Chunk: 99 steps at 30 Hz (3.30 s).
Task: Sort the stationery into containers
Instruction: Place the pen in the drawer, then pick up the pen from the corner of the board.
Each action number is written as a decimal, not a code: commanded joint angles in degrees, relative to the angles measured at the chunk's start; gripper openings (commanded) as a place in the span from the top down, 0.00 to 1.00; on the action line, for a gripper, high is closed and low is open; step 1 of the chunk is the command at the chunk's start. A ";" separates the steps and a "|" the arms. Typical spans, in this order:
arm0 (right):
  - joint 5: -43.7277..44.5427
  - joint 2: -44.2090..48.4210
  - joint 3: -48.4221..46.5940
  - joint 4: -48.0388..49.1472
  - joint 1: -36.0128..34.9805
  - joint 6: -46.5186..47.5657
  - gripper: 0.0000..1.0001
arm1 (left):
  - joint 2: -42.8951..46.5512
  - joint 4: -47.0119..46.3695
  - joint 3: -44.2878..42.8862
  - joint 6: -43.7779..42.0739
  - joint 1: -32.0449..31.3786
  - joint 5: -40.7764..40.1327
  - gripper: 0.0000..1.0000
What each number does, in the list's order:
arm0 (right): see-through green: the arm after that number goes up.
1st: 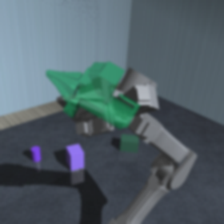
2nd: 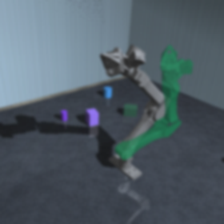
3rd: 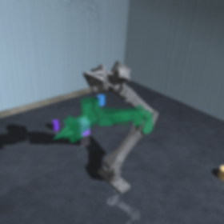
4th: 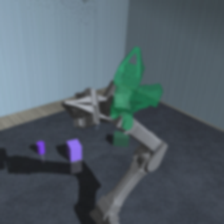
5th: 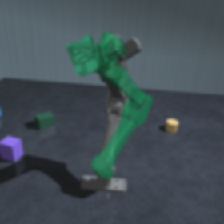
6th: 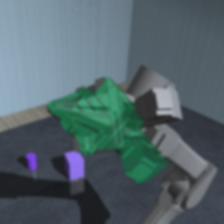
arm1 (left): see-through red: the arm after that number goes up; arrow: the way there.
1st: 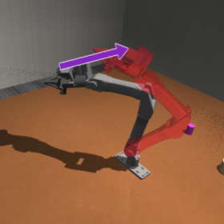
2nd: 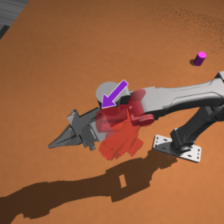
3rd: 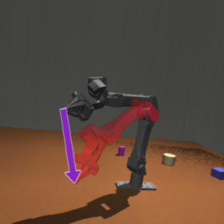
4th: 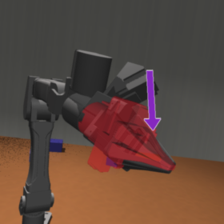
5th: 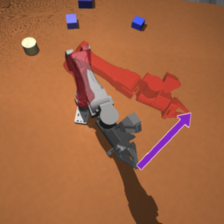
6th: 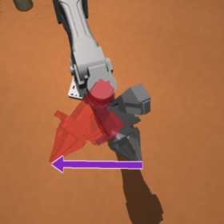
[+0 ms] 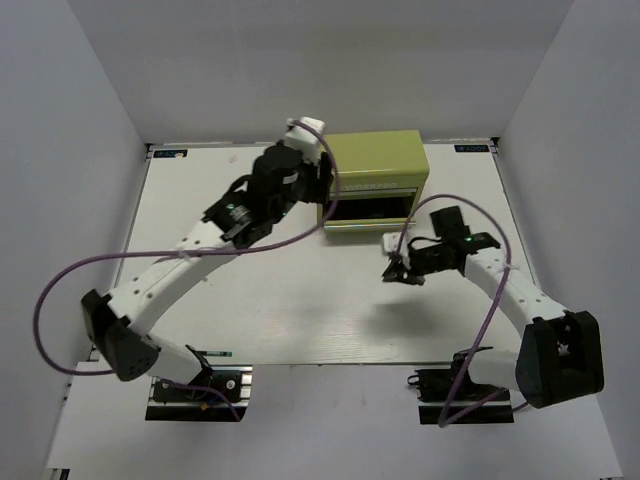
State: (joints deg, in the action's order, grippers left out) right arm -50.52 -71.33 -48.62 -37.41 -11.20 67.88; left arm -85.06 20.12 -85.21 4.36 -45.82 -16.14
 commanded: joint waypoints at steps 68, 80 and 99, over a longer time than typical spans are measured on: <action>40.76 -62.17 -54.92 24.22 -70.45 -55.48 0.46 | 20.54 27.43 -12.09 18.40 1.79 0.94 0.20; 44.89 -63.32 -51.58 24.23 -70.63 -55.22 0.53 | 20.02 27.43 -12.09 18.40 1.79 1.46 0.20; 41.66 -52.80 -37.08 22.73 -60.34 -53.21 1.00 | 21.95 24.98 -5.78 19.63 1.79 2.51 0.19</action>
State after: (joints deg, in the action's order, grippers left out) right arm -9.56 -126.23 -89.86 -6.11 -74.89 12.97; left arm -65.63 46.24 -93.56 22.96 -44.18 -15.33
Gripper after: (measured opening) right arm 0.108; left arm 0.809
